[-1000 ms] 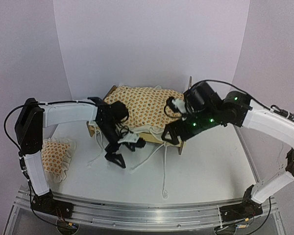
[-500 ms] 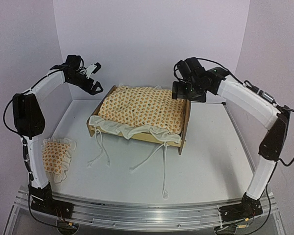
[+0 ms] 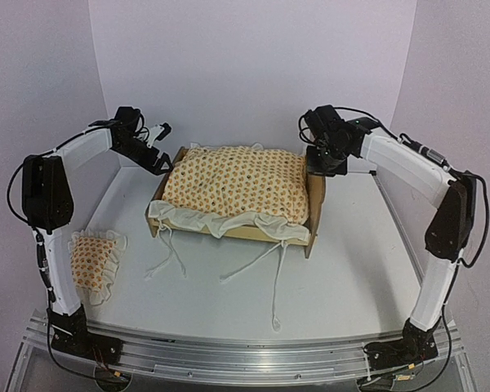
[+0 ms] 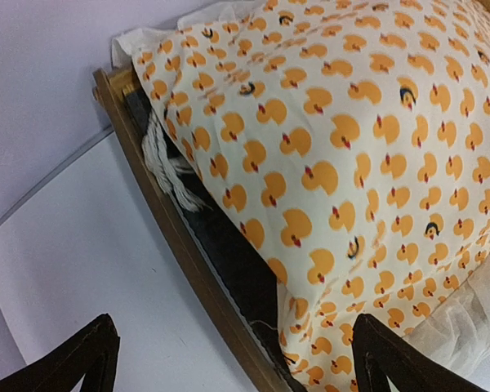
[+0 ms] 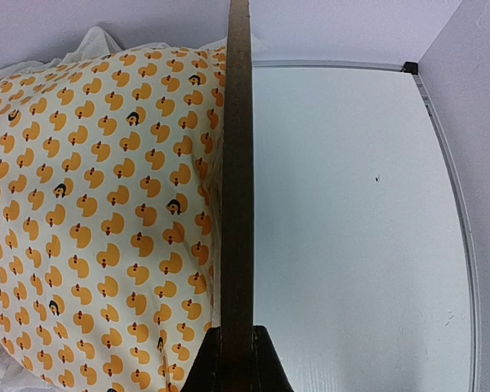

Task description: Set up the pet bed

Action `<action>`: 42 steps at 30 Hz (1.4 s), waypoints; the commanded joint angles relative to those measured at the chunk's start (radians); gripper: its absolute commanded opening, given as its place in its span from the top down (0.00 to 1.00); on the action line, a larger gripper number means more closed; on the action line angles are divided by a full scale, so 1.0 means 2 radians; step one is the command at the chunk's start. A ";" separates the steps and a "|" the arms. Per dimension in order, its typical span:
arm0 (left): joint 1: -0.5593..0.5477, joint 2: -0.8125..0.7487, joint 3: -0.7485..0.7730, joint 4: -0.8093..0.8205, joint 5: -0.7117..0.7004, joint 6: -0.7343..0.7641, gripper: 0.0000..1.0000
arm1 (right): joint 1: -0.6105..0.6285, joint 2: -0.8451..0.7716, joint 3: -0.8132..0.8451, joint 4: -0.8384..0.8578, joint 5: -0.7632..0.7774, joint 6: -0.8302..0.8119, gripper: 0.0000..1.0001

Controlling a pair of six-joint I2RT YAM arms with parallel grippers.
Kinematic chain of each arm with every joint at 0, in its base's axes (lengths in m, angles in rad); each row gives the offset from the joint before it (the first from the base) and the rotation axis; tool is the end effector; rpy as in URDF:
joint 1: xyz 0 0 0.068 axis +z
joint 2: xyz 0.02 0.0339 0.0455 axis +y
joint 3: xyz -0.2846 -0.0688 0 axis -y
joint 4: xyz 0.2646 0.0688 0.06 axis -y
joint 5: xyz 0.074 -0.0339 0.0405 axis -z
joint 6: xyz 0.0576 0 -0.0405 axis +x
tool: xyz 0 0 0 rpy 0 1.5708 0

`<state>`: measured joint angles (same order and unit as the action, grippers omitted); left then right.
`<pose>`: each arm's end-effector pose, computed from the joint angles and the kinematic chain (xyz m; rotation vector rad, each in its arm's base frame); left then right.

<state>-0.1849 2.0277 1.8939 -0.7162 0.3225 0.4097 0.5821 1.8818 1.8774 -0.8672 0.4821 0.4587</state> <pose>0.4888 -0.1100 0.2964 0.8360 2.2309 -0.2838 0.3926 0.2264 0.3476 0.0641 2.3163 -0.0739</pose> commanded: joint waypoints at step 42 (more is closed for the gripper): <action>0.065 0.062 -0.067 -0.014 0.016 0.114 0.29 | 0.016 -0.178 -0.252 0.054 -0.028 0.137 0.32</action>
<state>-0.0486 2.1084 1.8492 -0.7736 0.3846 0.5503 0.5558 1.5036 1.6231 -0.7360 0.4483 0.3300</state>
